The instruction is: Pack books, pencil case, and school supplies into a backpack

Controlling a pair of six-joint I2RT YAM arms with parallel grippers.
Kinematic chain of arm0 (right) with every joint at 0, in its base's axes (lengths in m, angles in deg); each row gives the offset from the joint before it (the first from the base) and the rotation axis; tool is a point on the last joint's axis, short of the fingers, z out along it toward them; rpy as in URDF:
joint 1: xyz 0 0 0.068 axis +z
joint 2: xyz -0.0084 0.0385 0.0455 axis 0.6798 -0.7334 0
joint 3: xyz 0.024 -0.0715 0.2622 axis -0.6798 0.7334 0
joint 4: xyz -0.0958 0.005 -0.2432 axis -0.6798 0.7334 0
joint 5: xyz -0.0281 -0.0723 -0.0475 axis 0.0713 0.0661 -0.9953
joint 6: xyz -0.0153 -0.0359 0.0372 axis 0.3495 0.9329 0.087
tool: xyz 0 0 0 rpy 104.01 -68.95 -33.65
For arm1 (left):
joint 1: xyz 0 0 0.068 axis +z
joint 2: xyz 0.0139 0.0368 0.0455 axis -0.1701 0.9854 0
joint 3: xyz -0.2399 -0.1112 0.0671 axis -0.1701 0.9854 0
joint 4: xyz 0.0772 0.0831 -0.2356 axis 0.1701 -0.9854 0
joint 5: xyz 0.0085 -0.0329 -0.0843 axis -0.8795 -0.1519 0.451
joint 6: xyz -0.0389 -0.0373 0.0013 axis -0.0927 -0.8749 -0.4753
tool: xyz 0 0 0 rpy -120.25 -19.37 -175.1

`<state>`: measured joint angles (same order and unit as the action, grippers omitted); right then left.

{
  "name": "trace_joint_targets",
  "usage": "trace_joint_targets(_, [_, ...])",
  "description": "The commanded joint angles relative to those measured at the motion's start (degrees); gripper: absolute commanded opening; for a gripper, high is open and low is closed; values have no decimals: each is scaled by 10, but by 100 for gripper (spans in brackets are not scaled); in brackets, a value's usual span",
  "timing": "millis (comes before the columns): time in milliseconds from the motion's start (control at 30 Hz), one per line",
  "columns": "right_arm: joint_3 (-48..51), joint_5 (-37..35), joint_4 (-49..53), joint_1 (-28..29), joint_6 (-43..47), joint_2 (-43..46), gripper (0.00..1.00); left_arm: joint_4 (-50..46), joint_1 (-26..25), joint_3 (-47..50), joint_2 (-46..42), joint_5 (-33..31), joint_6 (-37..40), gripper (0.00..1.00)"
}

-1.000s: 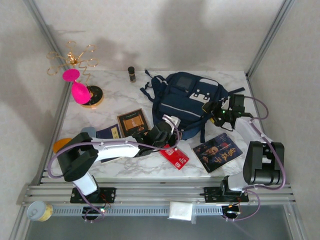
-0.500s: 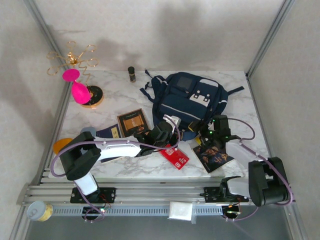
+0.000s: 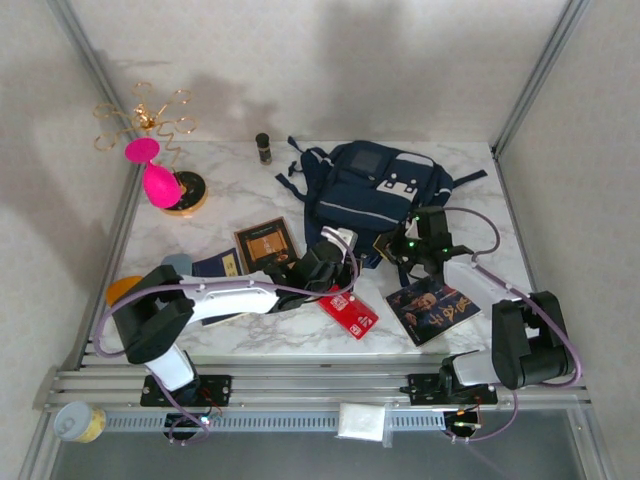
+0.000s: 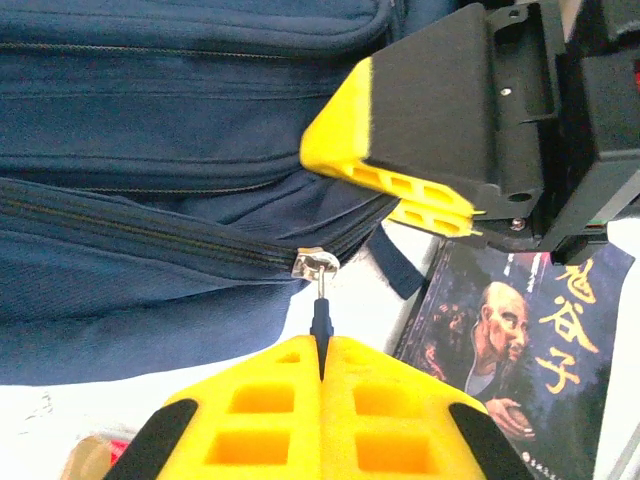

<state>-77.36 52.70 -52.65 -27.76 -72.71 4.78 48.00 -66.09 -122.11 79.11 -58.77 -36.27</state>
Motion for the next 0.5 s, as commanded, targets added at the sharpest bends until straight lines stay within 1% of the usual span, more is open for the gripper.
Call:
trace_joint_targets(0, [-35, 16, 21, -76, 120, 48, 0, -68, -4, 32, -59, -29, -25, 0])
trace_joint_targets(67, [-45, 56, 47, -132, 141, 59, 0, -73, -1, 55, -79, -52, -23, 0])
trace_joint_targets(133, [-61, 75, 70, -165, 175, 56, 0, -65, 9, 77, -89, -68, -24, 0])
trace_joint_targets(200, [-78, 91, 88, -173, 196, 36, 0, -54, 31, 83, -86, -45, -25, 0])
trace_joint_targets(267, [-89, 128, 83, -173, 203, 7, 4, -38, 44, 80, -70, -21, -18, 0])
trace_joint_targets(333, [-93, 120, 84, -173, 197, -6, 9, -35, 47, 66, -54, -13, -12, 0])
trace_joint_targets(367, [-95, 106, 86, -173, 192, -9, 16, -32, 47, 58, -48, -6, -9, 0])
trace_joint_targets(467, [-89, 64, 96, -159, 173, 8, 43, -6, 46, 51, -39, 19, -16, 0])
